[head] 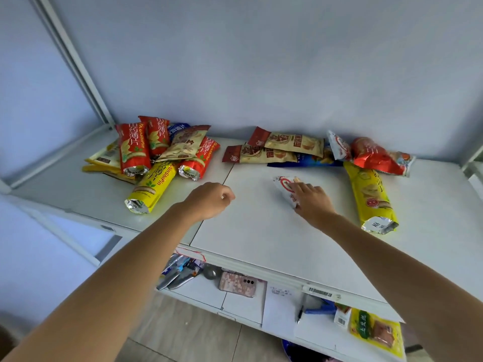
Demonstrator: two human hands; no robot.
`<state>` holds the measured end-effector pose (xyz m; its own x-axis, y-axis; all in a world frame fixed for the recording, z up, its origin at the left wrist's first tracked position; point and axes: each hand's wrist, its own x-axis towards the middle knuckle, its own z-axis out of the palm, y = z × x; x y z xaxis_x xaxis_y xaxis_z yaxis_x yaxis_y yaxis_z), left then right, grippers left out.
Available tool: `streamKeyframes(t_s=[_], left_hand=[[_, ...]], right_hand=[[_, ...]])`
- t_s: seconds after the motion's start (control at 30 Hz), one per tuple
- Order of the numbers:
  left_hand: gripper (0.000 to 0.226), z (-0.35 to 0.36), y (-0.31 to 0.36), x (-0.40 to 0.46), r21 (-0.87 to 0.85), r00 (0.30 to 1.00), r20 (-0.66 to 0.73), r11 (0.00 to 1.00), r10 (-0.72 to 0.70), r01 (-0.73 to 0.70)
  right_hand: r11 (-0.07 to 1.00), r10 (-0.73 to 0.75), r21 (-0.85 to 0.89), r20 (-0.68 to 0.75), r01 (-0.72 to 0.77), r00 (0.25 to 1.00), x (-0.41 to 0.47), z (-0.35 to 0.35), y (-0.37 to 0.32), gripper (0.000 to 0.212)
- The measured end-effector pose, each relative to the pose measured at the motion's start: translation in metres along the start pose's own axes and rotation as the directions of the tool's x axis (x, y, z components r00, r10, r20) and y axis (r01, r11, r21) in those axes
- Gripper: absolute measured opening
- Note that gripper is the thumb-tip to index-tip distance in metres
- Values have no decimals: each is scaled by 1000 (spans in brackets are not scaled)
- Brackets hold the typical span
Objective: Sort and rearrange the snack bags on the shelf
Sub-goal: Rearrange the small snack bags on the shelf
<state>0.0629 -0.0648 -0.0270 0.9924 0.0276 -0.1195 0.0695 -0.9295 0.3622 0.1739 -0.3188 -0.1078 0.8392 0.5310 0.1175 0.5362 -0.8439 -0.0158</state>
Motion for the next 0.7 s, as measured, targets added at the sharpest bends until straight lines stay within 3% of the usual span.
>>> streamKeyframes(t_s=[0.07,0.13,0.23,0.3,0.4,0.57,0.63,0.7], left_hand=[[26,-3,2,4,-105,1000,-26,994,-4,1],[25,-9,9,9,-215,998,-64,977,-17,3],[33,-15,29,14,-379,998,-61,925,-23,-2],[42,-18,46,16,-518,999,-26,855,-37,18],[49,-22,62,16,-664,999,17,747,-37,39],[31,-25,81,6,-844,979,171,529,108,89],[30,-27,87,3,-833,983,148,551,113,62],[45,-29,92,2,-824,992,106,564,61,54]], right_hand=[[912,129,394,-3,-117,992,-12,-12,-3,59],[685,238,700,47,-202,970,-23,-25,-7,43],[227,278,953,134,-201,951,-40,-52,-13,23],[10,214,989,140,-145,967,-55,-67,-18,24],[-120,172,988,118,-98,978,-77,-85,-27,28],[-245,150,959,179,-139,972,-97,-107,-31,25],[-216,194,965,191,-148,962,-98,-114,-31,25],[-193,316,970,205,-149,926,-97,-123,-34,31]])
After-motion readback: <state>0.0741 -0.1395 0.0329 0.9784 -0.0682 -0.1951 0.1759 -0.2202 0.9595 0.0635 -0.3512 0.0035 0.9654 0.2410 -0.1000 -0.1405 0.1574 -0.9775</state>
